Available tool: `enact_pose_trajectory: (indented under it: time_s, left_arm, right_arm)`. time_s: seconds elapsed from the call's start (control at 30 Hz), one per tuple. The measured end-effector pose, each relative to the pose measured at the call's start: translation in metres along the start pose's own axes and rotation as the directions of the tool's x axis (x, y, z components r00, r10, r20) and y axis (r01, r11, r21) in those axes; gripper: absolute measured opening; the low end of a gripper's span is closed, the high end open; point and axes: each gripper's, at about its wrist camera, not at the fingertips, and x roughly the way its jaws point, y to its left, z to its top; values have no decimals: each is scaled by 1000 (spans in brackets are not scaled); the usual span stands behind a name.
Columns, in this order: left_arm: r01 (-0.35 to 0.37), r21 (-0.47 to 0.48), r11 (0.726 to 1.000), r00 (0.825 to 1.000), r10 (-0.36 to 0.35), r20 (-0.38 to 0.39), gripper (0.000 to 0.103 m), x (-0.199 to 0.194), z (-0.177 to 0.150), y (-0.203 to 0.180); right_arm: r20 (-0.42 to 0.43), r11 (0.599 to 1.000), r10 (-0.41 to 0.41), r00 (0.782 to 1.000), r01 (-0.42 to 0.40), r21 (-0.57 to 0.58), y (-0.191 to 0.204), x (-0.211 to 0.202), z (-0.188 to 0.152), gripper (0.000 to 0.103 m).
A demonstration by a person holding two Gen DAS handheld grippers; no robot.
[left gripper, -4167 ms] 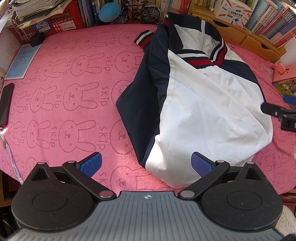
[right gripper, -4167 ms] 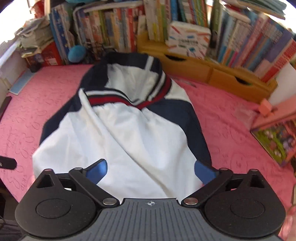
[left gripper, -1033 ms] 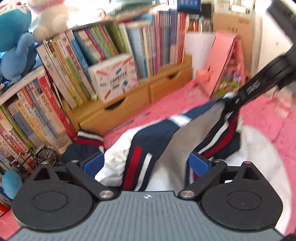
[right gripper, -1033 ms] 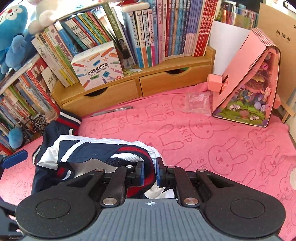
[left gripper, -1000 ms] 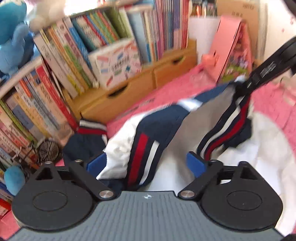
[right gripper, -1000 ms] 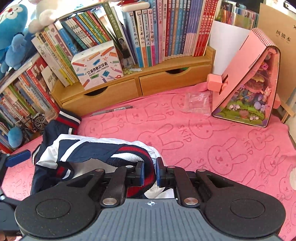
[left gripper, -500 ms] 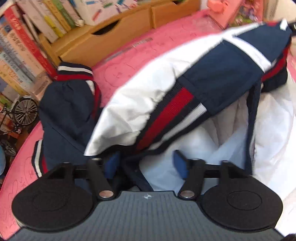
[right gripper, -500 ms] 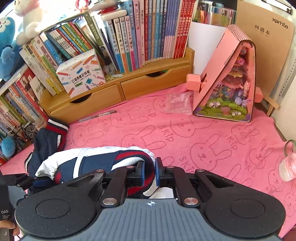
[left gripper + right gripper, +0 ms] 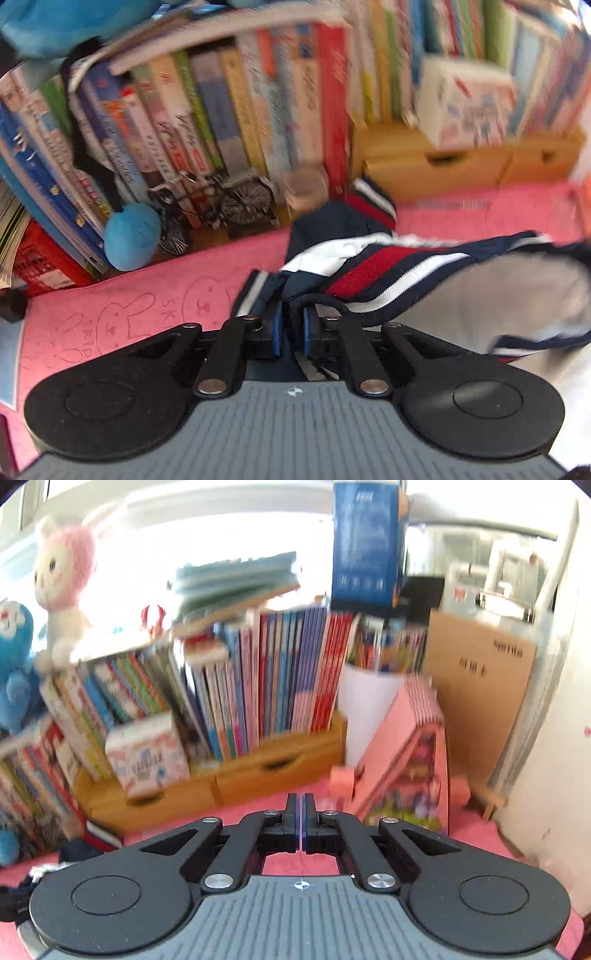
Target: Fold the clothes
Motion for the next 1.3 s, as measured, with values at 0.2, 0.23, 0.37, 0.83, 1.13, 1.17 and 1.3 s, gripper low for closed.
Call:
enact_pose_trajectory:
  time_s: [0.2, 0.23, 0.37, 0.83, 1.13, 1.17, 1.3]
  left_arm:
    - [-53, 108, 993, 971, 26, 236, 0, -104, 44, 12]
    - [-33, 103, 994, 973, 8, 233, 0, -110, 39, 15]
    - [30, 80, 996, 989, -41, 145, 3, -115, -9, 18]
    - [-8, -111, 994, 999, 3, -40, 76, -59, -69, 38]
    - [-121, -149, 981, 990, 108, -94, 84, 37, -22, 43]
    - [-127, -150, 981, 988, 111, -107, 84, 49, -17, 43]
    - [-113, -175, 978, 986, 90, -138, 86, 81, -1, 42]
  right_arm:
    - [-208, 930, 330, 921, -355, -93, 35, 5, 30, 32]
    - [-249, 924, 347, 904, -375, -75, 44, 11, 15, 45]
    - [-439, 934, 318, 840, -358, -8, 79, 42, -55, 45]
    - [-605, 960, 124, 787, -249, -127, 200, 211, -90, 87]
    - [-546, 948, -29, 837, -151, -281, 199, 235, -131, 10]
    - [-527, 944, -22, 849, -156, -290, 191, 223, -135, 10]
    - [-511, 946, -5, 860, -162, -281, 156, 182, -149, 10]
